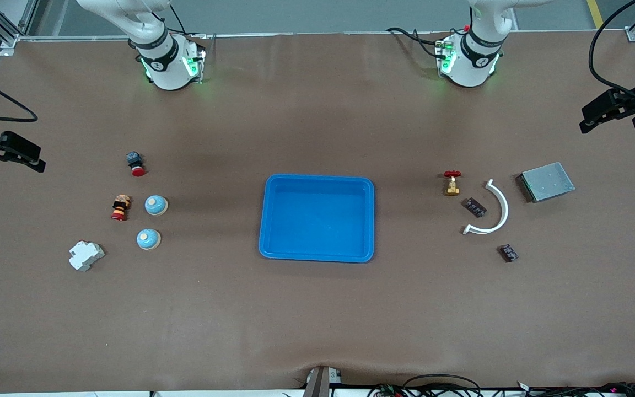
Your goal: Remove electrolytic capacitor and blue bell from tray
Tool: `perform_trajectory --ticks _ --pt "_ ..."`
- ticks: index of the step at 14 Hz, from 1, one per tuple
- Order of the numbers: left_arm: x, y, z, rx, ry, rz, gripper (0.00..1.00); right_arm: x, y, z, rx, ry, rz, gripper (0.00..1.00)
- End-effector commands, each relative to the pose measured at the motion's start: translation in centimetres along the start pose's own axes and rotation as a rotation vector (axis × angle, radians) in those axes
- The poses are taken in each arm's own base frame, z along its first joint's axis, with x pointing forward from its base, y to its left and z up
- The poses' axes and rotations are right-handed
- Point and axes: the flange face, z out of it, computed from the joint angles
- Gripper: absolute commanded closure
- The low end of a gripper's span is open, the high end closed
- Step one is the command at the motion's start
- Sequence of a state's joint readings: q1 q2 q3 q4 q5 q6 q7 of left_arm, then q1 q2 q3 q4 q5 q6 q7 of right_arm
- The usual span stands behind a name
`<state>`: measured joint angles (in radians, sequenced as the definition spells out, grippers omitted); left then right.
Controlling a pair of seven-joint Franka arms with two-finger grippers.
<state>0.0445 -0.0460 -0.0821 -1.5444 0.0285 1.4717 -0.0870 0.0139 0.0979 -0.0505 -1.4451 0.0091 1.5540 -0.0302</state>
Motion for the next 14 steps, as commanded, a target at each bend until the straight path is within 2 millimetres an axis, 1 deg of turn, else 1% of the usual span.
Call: perform_trajectory --ticks 1,3,7,10,14 --pt "-0.75 -0.19 -0.11 -0.014 -0.007 -0.003 0.00 -0.49 0.11 0.42 0.037 -0.009 0.052 0.00" --pt "-0.74 -0.12 -0.19 -0.014 -0.004 -0.001 0.00 -0.46 0.51 0.77 0.055 -0.015 0.063 0.00" --pt "-0.80 -0.04 -0.35 -0.014 -0.001 0.000 0.00 -0.57 0.66 1.21 0.064 -0.027 0.069 0.00" --pt "-0.88 -0.05 -0.55 -0.014 0.002 0.003 0.00 -0.57 0.76 1.14 0.062 -0.025 0.069 0.00" --pt "-0.84 -0.36 -0.33 -0.014 -0.002 0.002 0.00 -0.58 0.78 1.28 0.060 -0.028 0.069 0.00"
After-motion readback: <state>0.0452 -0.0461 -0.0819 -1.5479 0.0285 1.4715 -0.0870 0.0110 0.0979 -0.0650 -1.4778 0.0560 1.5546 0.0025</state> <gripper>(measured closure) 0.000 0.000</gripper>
